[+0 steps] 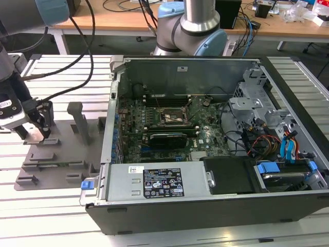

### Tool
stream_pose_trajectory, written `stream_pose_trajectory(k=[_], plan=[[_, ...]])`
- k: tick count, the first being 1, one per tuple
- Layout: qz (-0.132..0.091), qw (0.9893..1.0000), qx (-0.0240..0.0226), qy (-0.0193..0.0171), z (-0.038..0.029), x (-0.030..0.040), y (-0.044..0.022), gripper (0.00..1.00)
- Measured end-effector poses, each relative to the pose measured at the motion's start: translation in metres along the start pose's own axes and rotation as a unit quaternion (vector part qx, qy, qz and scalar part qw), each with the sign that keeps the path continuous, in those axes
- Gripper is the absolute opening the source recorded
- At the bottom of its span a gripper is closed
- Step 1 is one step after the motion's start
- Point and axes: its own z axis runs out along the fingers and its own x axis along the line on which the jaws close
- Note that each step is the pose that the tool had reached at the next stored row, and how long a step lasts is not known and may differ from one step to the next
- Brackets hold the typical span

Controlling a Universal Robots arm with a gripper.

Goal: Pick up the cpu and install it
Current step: 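Pick up the cpu and move it towards the insertion slot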

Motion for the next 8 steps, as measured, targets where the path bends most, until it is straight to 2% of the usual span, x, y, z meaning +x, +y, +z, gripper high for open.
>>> stream_pose_trajectory(k=[3, 4, 6, 8], plan=[[0.0, 1.0, 0.0, 0.0, -0.0055, -0.0002, -0.0001, 0.55], [0.0, 1.0, 0.0, 0.0, -0.0103, -0.0003, -0.0003, 0.55], [0.0, 1.0, 0.0, 0.0, -0.0137, -0.0004, -0.0004, 0.55], [0.0, 1.0, 0.0, 0.0, -0.0203, -0.0006, -0.0006, 0.55]])
